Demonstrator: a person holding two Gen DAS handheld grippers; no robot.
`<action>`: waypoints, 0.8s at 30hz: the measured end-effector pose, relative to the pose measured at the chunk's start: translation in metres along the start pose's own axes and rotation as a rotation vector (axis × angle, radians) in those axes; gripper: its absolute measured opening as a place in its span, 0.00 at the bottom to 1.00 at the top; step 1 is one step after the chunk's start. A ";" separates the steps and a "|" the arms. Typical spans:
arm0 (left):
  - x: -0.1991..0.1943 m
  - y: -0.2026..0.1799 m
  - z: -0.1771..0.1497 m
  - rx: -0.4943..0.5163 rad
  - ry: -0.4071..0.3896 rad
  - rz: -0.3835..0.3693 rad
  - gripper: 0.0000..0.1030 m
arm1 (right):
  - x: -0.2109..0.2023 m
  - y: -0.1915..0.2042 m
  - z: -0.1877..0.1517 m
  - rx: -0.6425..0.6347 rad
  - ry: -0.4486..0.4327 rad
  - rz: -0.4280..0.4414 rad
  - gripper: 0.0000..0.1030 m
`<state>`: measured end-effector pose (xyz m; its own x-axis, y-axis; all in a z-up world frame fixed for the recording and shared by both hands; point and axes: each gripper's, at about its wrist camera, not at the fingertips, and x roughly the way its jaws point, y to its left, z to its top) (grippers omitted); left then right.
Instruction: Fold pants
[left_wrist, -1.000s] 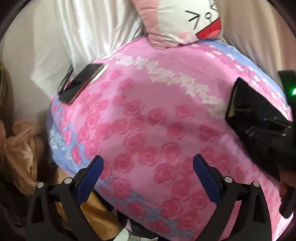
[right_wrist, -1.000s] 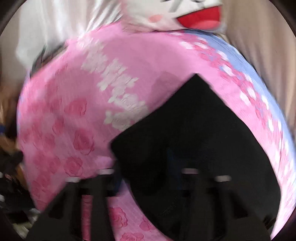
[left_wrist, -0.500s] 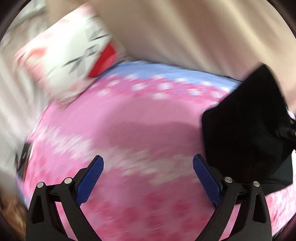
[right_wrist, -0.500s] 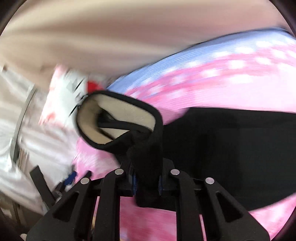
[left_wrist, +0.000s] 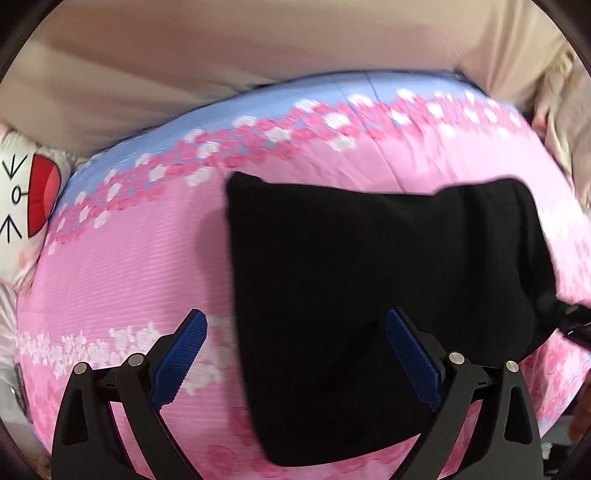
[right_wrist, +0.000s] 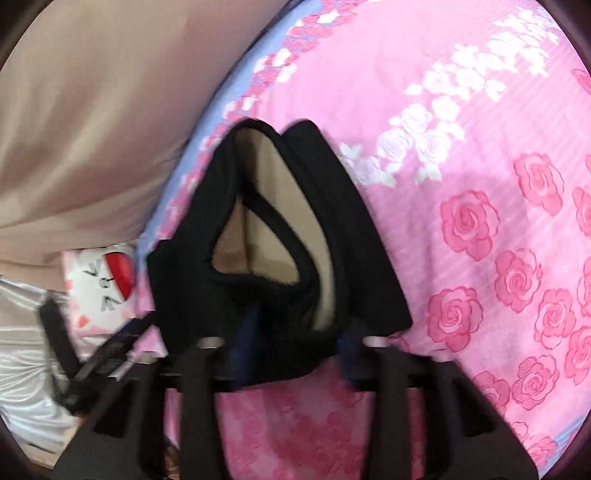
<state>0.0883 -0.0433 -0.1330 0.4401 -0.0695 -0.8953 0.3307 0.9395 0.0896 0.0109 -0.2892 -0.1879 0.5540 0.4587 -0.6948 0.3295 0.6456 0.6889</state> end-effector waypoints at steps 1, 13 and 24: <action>0.002 -0.005 -0.001 0.005 0.006 0.001 0.93 | -0.012 0.004 0.006 -0.038 -0.038 -0.031 0.77; -0.003 -0.014 -0.013 -0.023 0.023 0.051 0.93 | 0.044 0.047 0.035 -0.394 0.082 -0.130 0.40; 0.019 0.014 -0.022 -0.063 0.076 0.124 0.95 | 0.020 0.004 0.055 -0.326 0.066 -0.163 0.30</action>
<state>0.0824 -0.0240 -0.1583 0.4092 0.0719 -0.9096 0.2232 0.9587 0.1762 0.0651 -0.3110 -0.1878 0.4600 0.3654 -0.8093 0.1424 0.8693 0.4734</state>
